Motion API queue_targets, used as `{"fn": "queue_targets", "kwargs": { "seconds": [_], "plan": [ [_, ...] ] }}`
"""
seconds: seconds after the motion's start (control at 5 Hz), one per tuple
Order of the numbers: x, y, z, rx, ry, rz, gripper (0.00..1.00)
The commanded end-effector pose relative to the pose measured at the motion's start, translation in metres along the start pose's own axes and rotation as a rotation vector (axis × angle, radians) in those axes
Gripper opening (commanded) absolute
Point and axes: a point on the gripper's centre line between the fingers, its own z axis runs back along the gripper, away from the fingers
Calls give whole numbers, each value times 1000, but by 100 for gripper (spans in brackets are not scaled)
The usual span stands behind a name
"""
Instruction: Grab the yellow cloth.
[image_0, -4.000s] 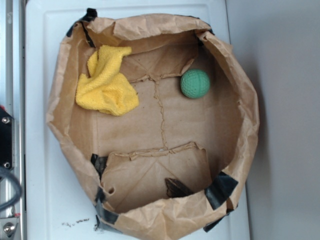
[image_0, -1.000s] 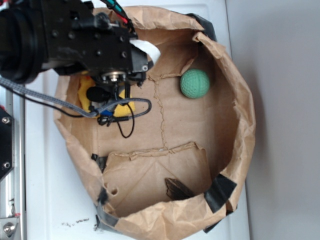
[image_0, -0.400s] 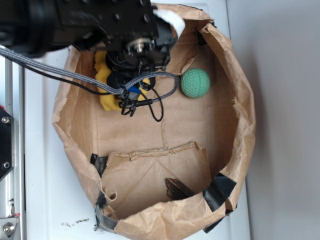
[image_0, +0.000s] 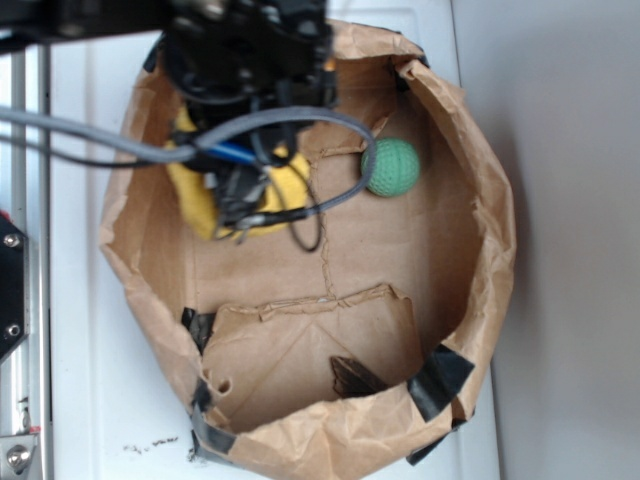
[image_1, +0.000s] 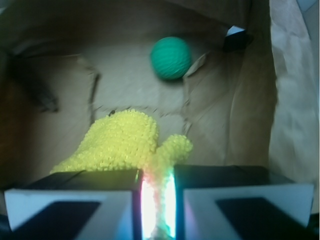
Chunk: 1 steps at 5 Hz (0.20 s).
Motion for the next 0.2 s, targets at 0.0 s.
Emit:
{"fn": "queue_targets", "kwargs": {
  "seconds": [0.0],
  "plan": [
    [-20,-49,41,44,-82,26,0]
  ]
}}
